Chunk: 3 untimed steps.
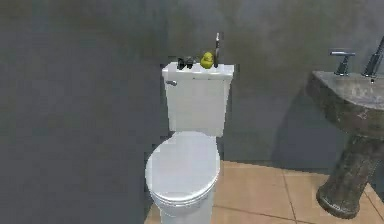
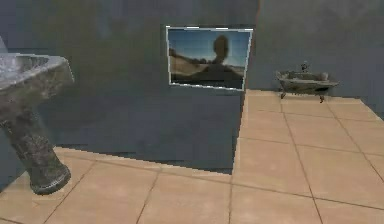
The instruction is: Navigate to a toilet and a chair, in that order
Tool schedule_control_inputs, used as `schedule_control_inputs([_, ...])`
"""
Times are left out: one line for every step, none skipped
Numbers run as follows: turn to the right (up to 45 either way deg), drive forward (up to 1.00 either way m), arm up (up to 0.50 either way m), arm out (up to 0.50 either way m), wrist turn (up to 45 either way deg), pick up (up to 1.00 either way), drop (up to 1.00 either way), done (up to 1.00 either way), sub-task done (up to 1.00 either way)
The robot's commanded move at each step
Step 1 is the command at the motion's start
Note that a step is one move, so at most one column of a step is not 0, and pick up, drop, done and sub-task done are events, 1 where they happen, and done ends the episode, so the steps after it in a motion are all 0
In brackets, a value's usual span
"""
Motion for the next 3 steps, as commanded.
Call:
schedule_control_inputs([45.0, 0.0, 0.0, 0.0, 0.0, 0.0, 0.0, 0.0, 0.0])
schedule_control_inputs([45.0, 0.0, 0.0, 0.0, 0.0, 0.0, 0.0, 0.0, 0.0])
schedule_control_inputs([45.0, 0.0, 0.0, 0.0, 0.0, 0.0, 0.0, 0.0, 0.0])
